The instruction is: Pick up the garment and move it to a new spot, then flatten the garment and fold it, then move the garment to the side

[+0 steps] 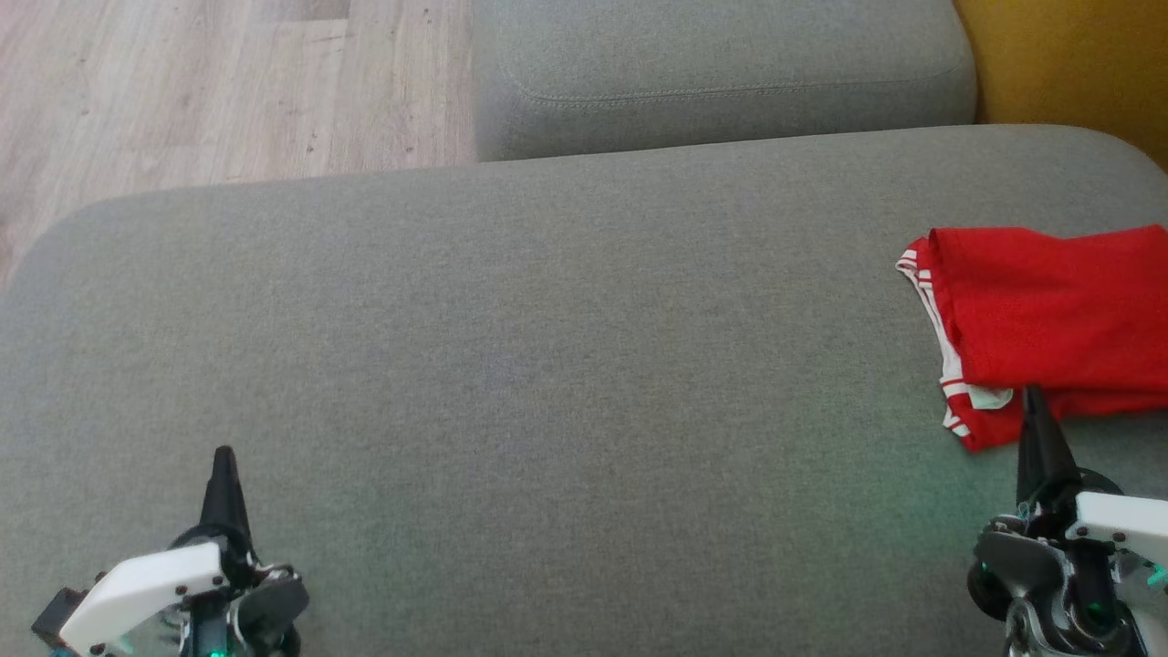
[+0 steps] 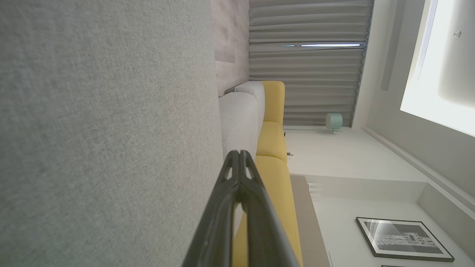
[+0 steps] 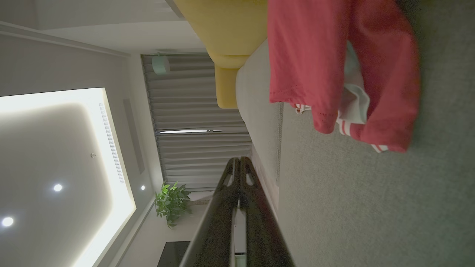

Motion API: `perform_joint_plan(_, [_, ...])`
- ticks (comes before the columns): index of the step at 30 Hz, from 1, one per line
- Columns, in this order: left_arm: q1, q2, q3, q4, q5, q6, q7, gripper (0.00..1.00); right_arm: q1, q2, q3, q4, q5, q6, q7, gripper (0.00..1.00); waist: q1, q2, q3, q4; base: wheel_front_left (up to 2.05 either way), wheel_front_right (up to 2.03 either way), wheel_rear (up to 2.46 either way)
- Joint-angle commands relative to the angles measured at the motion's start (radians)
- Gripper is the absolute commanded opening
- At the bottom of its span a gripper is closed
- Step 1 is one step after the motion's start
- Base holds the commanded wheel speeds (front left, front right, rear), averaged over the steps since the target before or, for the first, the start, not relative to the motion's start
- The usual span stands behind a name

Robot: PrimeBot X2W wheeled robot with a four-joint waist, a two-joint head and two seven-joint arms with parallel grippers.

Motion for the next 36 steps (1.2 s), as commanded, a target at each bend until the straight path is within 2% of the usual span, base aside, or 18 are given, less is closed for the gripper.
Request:
perform_joint_plan(1, [-0.05,0.006,0.037,-0.028,0.009,-0.007,0.007,0.0,-0.052,-0.007,0.02,-0.031,-0.005,-0.001,0.007,0.0,0.0,0.0,0.0,0.0,0.0,0.0,0.0])
perform_joint_plan(36, [-0.051,0.003,0.042,-0.028,0.013,-0.007,0.011,0.0,-0.052,-0.004,0.017,-0.031,-0.008,-0.001,0.01,0.0,0.0,0.0,0.0,0.0,0.0,0.0,0.0])
